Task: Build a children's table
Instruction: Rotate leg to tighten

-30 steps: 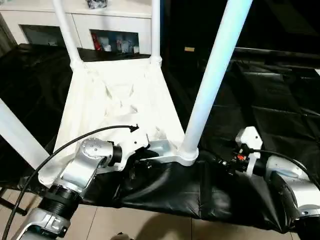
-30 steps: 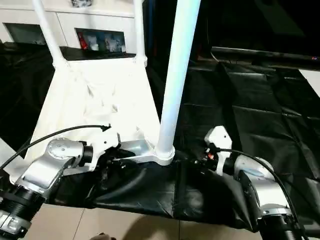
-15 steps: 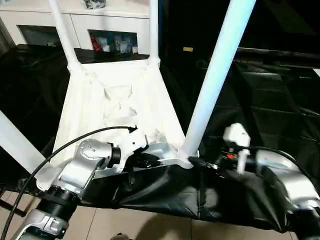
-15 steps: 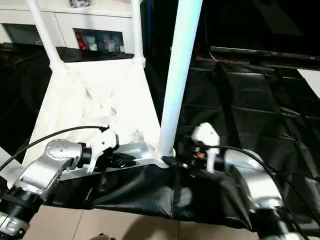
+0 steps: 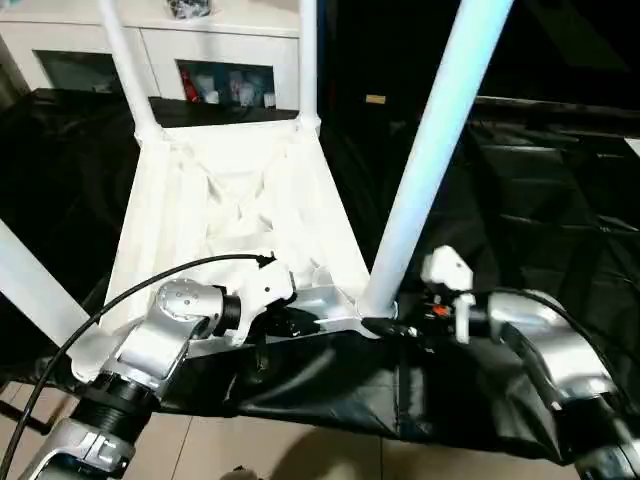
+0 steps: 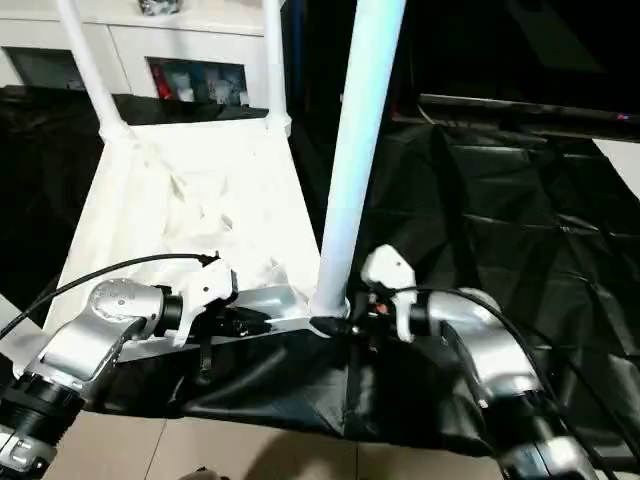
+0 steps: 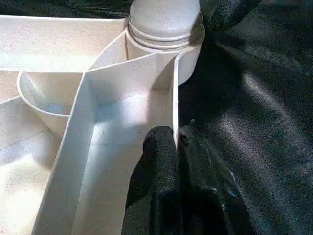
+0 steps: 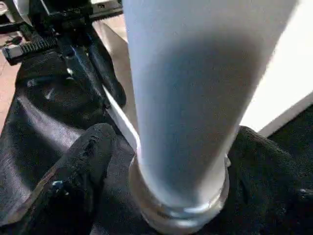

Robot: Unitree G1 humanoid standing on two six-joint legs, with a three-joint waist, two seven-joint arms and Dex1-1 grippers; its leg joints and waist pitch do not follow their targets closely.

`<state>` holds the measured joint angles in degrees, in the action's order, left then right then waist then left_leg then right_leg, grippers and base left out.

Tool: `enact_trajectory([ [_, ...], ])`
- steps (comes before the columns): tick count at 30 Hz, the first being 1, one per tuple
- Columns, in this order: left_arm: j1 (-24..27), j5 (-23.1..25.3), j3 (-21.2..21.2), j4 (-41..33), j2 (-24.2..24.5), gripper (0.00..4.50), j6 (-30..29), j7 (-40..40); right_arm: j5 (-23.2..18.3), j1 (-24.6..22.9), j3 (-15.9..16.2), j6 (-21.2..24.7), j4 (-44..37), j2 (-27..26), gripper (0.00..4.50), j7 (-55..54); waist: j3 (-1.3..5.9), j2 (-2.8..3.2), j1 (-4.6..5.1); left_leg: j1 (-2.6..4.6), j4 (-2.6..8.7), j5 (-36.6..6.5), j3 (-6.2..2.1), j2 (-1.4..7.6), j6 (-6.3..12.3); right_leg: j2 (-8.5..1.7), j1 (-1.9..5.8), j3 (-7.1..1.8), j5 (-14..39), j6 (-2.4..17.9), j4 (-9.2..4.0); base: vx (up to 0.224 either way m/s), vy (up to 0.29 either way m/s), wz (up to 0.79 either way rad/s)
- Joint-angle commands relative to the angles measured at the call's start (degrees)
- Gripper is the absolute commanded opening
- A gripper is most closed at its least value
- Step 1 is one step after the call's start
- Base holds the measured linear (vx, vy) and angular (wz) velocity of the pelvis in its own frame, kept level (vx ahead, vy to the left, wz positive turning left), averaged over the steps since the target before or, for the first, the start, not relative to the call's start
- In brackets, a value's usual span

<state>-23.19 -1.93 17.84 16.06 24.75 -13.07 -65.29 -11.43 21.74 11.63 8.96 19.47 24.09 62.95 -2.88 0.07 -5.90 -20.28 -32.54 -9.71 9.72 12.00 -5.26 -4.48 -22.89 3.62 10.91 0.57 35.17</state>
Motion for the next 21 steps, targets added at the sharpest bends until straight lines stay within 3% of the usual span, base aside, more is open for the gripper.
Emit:
enact_trajectory([
  [1,1.0,1.2,2.0,1.1,1.0,0.00,-0.7,-0.7,0.8,1.5,0.3,-1.5,1.9,-0.2,3.52,0.6,3.83,-0.45,-0.22,-0.11,2.88,-10.2,0.18,0.74,2.85,-2.93,3.19,-2.20,8.5,12.2,-3.83,0.000,0.000,0.00],
  [7,1.1,1.3,1.8,1.3,1.7,0.00,-0.4,-0.9,1.2,3.2,0.8,-3.0,4.3,-0.9,3.07,1.6,3.85,-0.69,-0.20,-0.18,2.81,-9.6,0.22,0.72,3.24,-2.93,3.27,-2.18,7.3,12.6,-3.65,0.000,0.000,0.00],
  [12,1.0,1.4,1.5,1.7,2.2,0.00,0.0,-0.6,2.0,4.6,1.5,-5.1,7.2,-1.6,2.56,2.3,3.72,-0.83,-0.19,-0.15,2.92,-10.5,0.20,0.77,2.90,-3.08,3.17,-2.20,10.4,11.8,-3.92,0.000,0.000,0.00],
  [18,1.0,1.0,0.0,2.1,1.7,0.00,-0.5,1.8,3.2,4.9,2.1,-6.7,8.8,-2.9,2.13,1.5,3.70,-1.07,-0.01,-0.18,2.93,-10.7,0.22,0.74,2.81,-3.02,3.10,-2.20,10.4,11.8,-3.81,0.000,0.000,0.00],
  [21,0.8,0.1,-1.3,1.9,0.4,0.00,-1.6,3.9,4.5,4.7,2.0,-7.9,9.9,-4.2,2.04,-1.8,3.50,-1.24,0.16,-0.10,3.17,-12.4,0.18,0.72,2.15,-3.08,2.96,-2.18,14.4,10.7,-4.33,0.000,0.000,0.00],
])
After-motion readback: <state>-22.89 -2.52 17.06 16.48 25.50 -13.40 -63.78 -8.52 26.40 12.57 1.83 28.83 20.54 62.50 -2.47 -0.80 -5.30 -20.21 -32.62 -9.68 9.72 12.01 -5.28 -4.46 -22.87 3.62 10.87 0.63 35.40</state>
